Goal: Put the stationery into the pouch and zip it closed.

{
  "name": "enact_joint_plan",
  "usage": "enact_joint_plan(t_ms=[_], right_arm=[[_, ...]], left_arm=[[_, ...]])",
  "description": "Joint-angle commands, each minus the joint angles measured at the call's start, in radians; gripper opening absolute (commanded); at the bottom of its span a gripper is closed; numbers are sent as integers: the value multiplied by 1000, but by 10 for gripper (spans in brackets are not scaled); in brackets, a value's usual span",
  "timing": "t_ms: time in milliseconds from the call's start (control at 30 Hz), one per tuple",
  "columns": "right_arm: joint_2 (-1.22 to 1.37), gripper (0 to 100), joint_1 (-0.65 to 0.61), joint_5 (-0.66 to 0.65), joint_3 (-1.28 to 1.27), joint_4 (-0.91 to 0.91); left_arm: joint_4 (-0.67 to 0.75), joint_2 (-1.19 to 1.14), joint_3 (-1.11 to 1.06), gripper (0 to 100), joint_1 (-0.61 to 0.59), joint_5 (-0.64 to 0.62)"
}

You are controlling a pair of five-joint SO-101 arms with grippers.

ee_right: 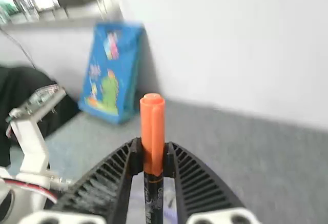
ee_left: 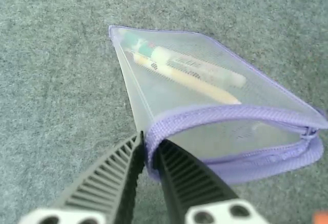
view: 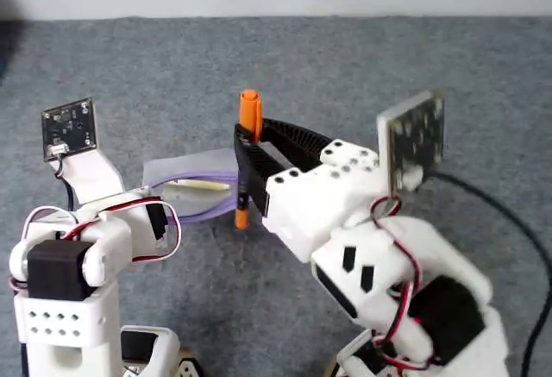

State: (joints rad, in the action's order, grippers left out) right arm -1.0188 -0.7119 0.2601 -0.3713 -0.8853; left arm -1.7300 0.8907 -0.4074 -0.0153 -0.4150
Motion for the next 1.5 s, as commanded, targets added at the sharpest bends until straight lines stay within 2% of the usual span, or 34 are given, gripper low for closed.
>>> enact_joint_plan(t_ms=[0,200,367,533,700,933,1033,1200,1267,1467], right_arm=[[-99,8,-13,-14,-207,292],[-105,8,-45,-11,-384,579],[-105,8,-105,-12,-537,673],[-113,8,-110,-15,-678,754],[-127,11,-110,-25,-735,734],[-288,12,-228,-80,-733,401],[-308,23,-255,-81,-740,340],[-213,199,-257,-126,-723,332],[-171,236,-254,-130,-680,332],[-116,152,-252,-133,-499,303]], left_arm=[[-2,-8,27,12,-6,-9],[-2,-3,-28,12,-6,-9],[0,-6,-27,12,-6,-9],[0,-6,-27,12,-8,-9],[0,-6,-27,12,-8,-9],[25,-8,-28,12,-8,-9],[35,-8,-31,12,-8,-9],[35,-9,-31,12,-6,-9],[35,-9,-31,12,-6,-9],[29,-8,-30,12,-8,-9]])
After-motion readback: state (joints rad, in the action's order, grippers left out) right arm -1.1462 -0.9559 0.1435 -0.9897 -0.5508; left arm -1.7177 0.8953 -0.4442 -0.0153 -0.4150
